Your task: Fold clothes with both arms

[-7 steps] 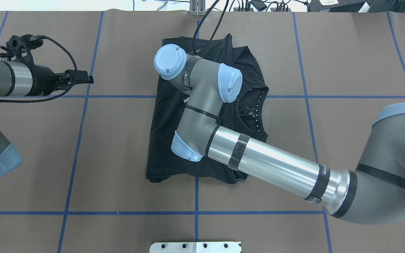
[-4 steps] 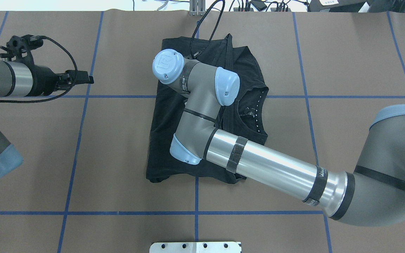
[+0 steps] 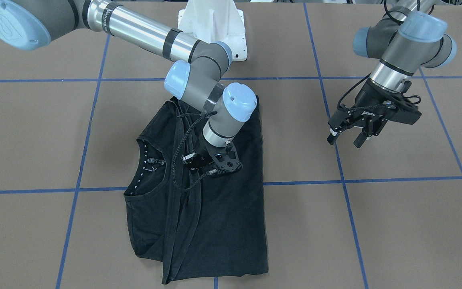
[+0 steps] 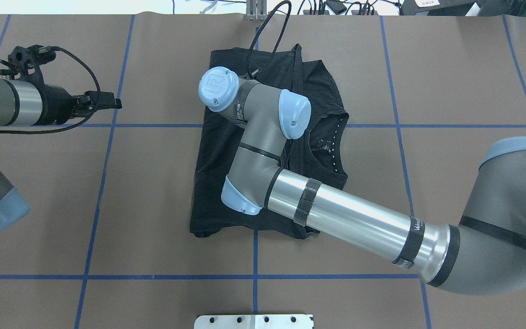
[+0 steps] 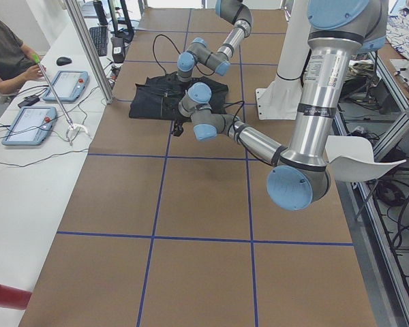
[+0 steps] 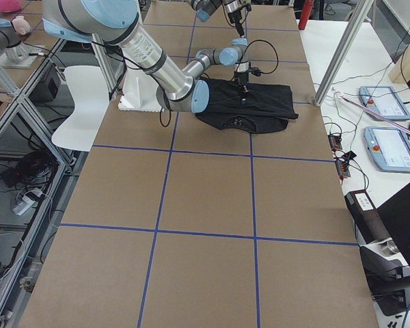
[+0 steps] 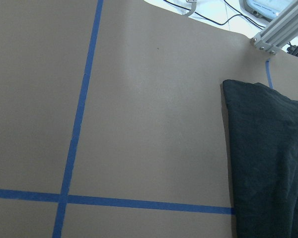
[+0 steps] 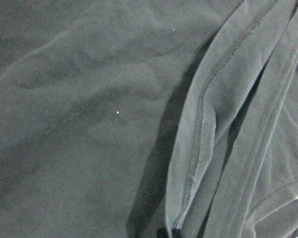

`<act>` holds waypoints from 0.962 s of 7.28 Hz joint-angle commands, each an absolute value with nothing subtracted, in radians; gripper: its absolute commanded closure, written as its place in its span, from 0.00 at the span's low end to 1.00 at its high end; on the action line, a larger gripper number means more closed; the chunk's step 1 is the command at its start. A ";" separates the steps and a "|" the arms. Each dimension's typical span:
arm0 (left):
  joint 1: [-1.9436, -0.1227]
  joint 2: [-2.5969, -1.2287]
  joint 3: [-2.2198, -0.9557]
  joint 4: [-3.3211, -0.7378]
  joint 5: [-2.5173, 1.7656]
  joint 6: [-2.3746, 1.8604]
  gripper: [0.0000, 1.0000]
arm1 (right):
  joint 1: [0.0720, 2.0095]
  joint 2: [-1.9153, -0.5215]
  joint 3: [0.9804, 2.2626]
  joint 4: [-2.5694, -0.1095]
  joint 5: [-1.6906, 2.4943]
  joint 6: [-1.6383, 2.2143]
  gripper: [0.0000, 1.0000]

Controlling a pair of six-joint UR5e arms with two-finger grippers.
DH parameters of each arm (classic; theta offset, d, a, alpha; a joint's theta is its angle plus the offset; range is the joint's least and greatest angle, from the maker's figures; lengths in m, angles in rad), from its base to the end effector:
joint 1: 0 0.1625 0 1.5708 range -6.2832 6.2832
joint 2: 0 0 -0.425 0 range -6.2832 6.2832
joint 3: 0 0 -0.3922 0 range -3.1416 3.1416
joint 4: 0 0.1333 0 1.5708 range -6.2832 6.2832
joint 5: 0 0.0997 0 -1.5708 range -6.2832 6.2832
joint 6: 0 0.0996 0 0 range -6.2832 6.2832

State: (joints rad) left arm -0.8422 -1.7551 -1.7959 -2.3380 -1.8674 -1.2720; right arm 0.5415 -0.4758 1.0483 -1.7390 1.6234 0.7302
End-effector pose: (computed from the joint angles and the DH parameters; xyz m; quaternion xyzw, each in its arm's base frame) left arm 0.2977 -0.4901 0.3687 0.1930 0.5283 -0.1418 0.8146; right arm -0.6523 -0.5418 0.1969 0.1081 -0.1711 -0.1511 0.9676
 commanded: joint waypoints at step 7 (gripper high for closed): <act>-0.830 -1.743 -1.830 -2.336 -1.862 -1.316 0.01 | 0.538 -0.680 1.338 -1.888 1.631 0.876 1.00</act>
State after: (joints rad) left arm -0.8324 -1.7508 -1.8217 -2.3368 -1.8637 -1.3123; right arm 0.5280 -0.6567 1.3193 -1.8874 1.6286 0.8516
